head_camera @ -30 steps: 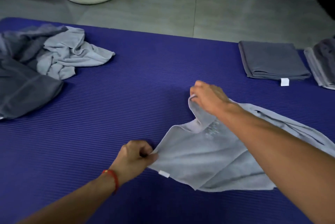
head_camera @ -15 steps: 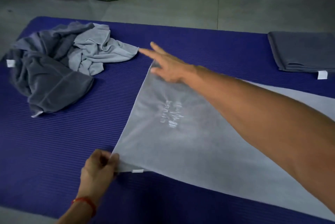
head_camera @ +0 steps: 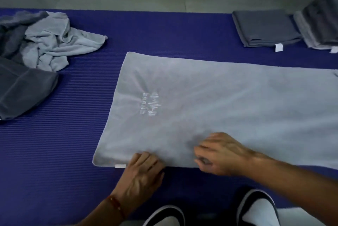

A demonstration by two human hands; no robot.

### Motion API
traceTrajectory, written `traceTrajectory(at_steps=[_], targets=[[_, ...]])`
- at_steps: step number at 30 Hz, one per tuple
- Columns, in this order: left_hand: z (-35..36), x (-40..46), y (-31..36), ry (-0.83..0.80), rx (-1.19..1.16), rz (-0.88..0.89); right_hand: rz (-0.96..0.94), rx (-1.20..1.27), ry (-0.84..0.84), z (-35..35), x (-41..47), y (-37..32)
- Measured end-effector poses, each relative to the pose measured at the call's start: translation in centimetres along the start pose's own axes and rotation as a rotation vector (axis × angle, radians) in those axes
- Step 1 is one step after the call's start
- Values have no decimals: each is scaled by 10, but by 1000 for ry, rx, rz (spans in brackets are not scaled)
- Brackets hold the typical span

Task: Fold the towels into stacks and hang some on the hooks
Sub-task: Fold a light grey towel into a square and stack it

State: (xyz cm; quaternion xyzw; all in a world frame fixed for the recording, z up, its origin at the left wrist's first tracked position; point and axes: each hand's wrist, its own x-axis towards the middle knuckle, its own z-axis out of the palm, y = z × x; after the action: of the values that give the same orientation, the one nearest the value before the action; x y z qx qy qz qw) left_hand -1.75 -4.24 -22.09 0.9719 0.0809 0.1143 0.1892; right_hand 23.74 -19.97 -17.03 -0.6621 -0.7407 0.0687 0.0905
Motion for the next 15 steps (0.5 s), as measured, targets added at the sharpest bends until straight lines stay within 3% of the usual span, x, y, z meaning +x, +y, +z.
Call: traceTrajectory(at_steps=[5,9,12,15], targets=[[11,20,-11,-36,59,23,77,-121,-179,15,-53,-4],[5,28,-18,-38,107,55,266,-82,-115,13,-62,14],[9,23,-15,-25,161,91,239,-117,-134,15,-63,12],[14,17,-12,-27,209,100,157,-145,-40,21,-62,10]])
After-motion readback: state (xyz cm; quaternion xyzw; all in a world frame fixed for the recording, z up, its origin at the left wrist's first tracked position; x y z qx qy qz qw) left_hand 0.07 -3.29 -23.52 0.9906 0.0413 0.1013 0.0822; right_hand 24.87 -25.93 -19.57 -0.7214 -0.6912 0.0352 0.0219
